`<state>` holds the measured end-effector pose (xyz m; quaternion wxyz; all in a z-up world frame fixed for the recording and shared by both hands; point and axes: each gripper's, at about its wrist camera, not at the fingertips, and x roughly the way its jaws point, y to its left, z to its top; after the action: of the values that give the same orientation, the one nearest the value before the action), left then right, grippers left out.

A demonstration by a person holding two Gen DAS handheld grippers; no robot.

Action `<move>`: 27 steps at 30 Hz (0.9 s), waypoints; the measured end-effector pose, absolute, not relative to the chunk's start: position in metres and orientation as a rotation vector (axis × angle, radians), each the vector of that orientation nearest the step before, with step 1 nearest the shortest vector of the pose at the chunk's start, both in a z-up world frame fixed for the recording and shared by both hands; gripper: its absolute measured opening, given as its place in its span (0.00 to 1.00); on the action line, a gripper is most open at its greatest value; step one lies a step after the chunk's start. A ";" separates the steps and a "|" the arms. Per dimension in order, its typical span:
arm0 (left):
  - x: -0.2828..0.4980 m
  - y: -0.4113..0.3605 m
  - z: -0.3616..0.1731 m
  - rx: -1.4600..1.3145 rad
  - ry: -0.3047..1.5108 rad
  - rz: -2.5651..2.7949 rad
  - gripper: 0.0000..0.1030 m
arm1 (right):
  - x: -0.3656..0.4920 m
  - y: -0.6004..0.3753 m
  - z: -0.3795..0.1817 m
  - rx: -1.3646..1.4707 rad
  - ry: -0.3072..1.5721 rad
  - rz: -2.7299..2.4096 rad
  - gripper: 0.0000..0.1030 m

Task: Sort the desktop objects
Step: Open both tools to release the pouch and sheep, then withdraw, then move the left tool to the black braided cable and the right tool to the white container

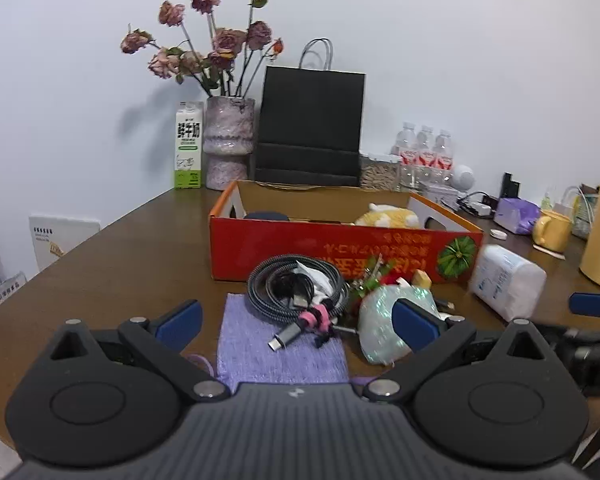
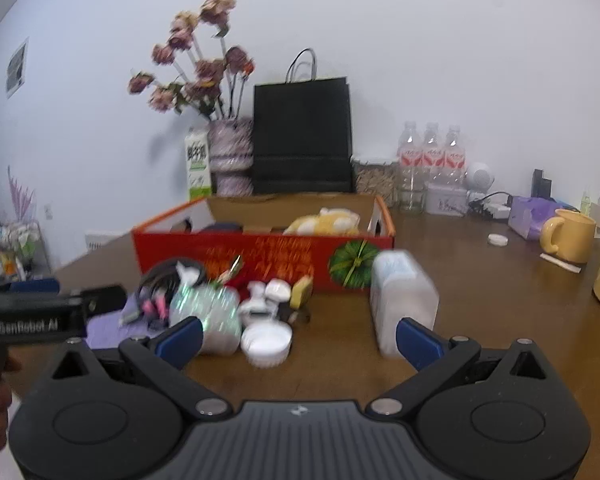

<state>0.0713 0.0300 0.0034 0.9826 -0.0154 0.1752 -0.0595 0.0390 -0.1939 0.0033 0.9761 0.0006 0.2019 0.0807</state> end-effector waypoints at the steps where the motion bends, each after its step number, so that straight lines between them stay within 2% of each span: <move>1: 0.070 0.029 0.004 -0.020 0.346 -0.111 1.00 | 0.038 -0.193 0.003 -0.003 0.409 0.160 1.00; 27: 0.077 0.026 -0.003 -0.005 0.368 -0.094 1.00 | 0.042 -0.199 -0.006 0.027 0.426 0.111 0.99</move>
<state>0.0771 0.0255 -0.0027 0.9821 -0.0026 0.1827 -0.0469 0.0420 -0.1986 -0.0064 0.9758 0.0132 0.2112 0.0548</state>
